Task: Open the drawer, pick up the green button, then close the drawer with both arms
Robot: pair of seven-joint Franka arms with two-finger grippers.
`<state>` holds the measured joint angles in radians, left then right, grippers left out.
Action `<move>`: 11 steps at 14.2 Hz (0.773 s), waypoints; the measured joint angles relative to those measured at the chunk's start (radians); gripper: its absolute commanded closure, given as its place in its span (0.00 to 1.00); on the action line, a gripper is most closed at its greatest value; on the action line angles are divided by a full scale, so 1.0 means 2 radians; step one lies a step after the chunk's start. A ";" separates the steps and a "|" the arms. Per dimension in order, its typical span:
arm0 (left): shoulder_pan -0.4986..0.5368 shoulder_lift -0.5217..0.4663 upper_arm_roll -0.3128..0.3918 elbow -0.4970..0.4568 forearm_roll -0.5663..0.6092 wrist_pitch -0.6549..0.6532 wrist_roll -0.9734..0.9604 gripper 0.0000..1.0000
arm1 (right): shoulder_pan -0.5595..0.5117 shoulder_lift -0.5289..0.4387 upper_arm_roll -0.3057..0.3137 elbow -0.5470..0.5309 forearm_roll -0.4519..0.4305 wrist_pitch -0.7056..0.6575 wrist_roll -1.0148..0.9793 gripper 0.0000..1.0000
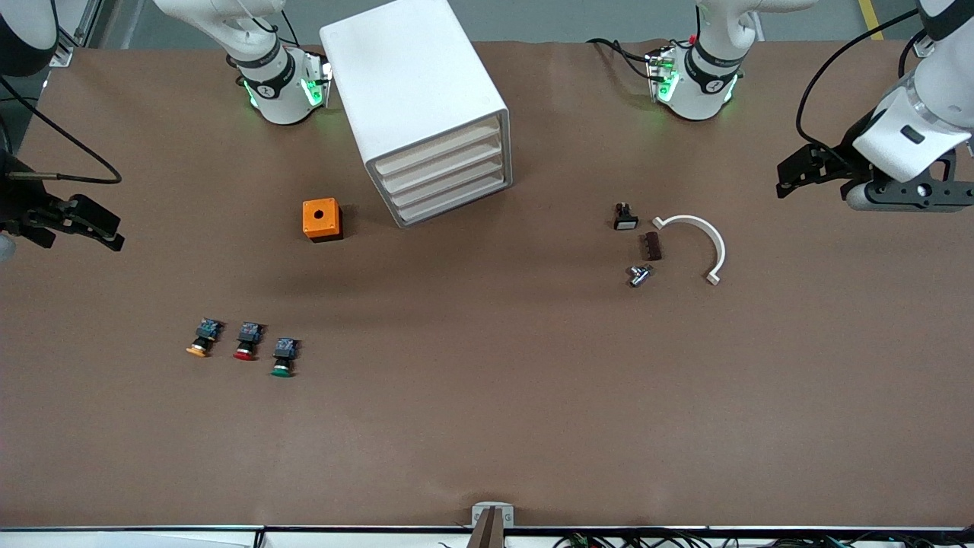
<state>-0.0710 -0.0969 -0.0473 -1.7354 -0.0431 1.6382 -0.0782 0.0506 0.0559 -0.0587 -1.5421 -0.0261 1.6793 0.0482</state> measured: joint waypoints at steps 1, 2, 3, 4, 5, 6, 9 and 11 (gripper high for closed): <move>0.003 0.000 0.000 0.009 0.000 0.000 0.000 0.00 | 0.000 0.000 0.000 0.000 0.000 0.000 0.000 0.00; 0.005 0.000 0.000 0.016 0.000 -0.001 0.000 0.00 | 0.000 0.000 0.000 0.000 0.000 0.000 0.000 0.00; 0.008 0.000 0.000 0.020 0.000 -0.005 0.000 0.00 | 0.000 0.000 0.000 0.000 0.000 0.000 0.000 0.00; 0.009 0.000 0.000 0.024 0.000 -0.013 0.000 0.00 | 0.000 0.000 0.000 0.000 0.000 0.000 0.000 0.00; 0.009 0.000 0.000 0.026 0.000 -0.022 0.000 0.00 | 0.000 0.000 0.000 0.000 0.000 0.000 0.000 0.00; 0.008 0.000 0.000 0.027 0.000 -0.027 0.000 0.00 | 0.000 0.000 0.000 0.000 0.000 0.000 0.000 0.00; 0.008 0.003 -0.002 0.027 0.000 -0.035 0.000 0.00 | 0.000 0.000 0.000 0.000 0.000 0.001 0.000 0.00; 0.008 0.004 -0.003 0.027 0.000 -0.039 0.000 0.00 | 0.000 0.000 0.000 0.000 0.000 0.002 0.000 0.00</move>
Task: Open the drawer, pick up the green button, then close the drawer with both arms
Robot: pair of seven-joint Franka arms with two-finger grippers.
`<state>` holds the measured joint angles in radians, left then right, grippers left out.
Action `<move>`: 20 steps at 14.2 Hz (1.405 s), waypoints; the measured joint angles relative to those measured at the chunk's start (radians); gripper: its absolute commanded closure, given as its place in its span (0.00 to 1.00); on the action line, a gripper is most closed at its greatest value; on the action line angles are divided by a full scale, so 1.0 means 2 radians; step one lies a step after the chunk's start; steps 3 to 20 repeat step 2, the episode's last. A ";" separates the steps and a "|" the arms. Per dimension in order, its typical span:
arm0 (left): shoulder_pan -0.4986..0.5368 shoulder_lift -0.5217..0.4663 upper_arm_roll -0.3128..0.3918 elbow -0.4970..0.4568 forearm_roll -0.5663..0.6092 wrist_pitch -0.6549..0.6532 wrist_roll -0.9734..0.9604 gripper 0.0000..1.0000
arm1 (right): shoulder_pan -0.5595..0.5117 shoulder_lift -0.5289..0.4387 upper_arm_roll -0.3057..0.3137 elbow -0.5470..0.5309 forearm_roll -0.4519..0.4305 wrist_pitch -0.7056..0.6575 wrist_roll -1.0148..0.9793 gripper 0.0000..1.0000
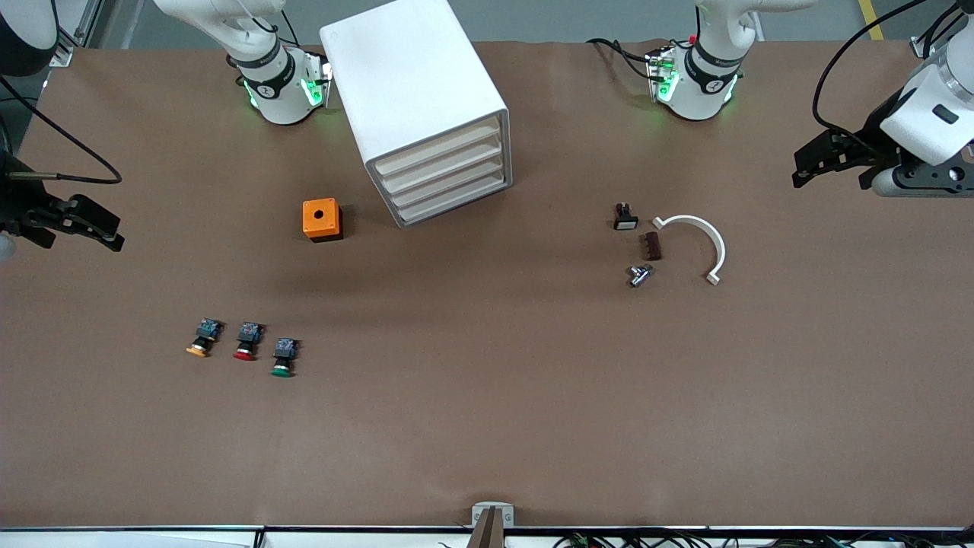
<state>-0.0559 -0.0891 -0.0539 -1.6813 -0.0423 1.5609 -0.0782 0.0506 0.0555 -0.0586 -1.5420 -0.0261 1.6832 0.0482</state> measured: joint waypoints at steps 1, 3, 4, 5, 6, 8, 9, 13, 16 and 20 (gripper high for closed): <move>0.000 0.000 0.000 0.000 0.000 -0.001 0.000 0.00 | 0.000 0.000 0.000 0.000 0.000 0.000 0.000 0.00; 0.000 0.000 -0.001 0.001 0.000 -0.002 0.000 0.00 | 0.000 0.000 0.000 0.000 0.000 0.001 0.000 0.00; 0.000 0.000 -0.001 0.001 0.000 -0.002 0.000 0.00 | 0.000 0.000 0.000 0.000 0.000 0.001 0.000 0.00; 0.000 0.000 -0.001 0.001 0.000 -0.002 0.000 0.00 | 0.000 0.000 0.000 0.000 0.000 0.001 0.000 0.00; 0.000 0.000 -0.001 0.001 0.000 -0.002 0.000 0.00 | 0.000 0.000 0.000 0.000 0.000 0.001 0.000 0.00; 0.000 0.000 -0.001 0.001 0.000 -0.002 0.000 0.00 | 0.000 0.000 0.000 0.000 0.000 0.001 0.000 0.00; 0.000 0.000 -0.001 0.001 0.000 -0.002 0.000 0.00 | 0.000 0.000 0.000 0.000 0.000 0.001 0.000 0.00; 0.000 0.000 -0.001 0.001 0.000 -0.002 0.000 0.00 | 0.000 0.000 0.000 0.000 0.000 0.001 0.000 0.00; 0.000 0.000 -0.001 0.001 0.000 -0.002 0.000 0.00 | 0.000 0.000 0.000 0.000 0.000 0.001 0.000 0.00; 0.000 0.000 -0.001 0.001 0.000 -0.002 0.000 0.00 | 0.000 0.000 0.000 0.000 0.000 0.001 0.000 0.00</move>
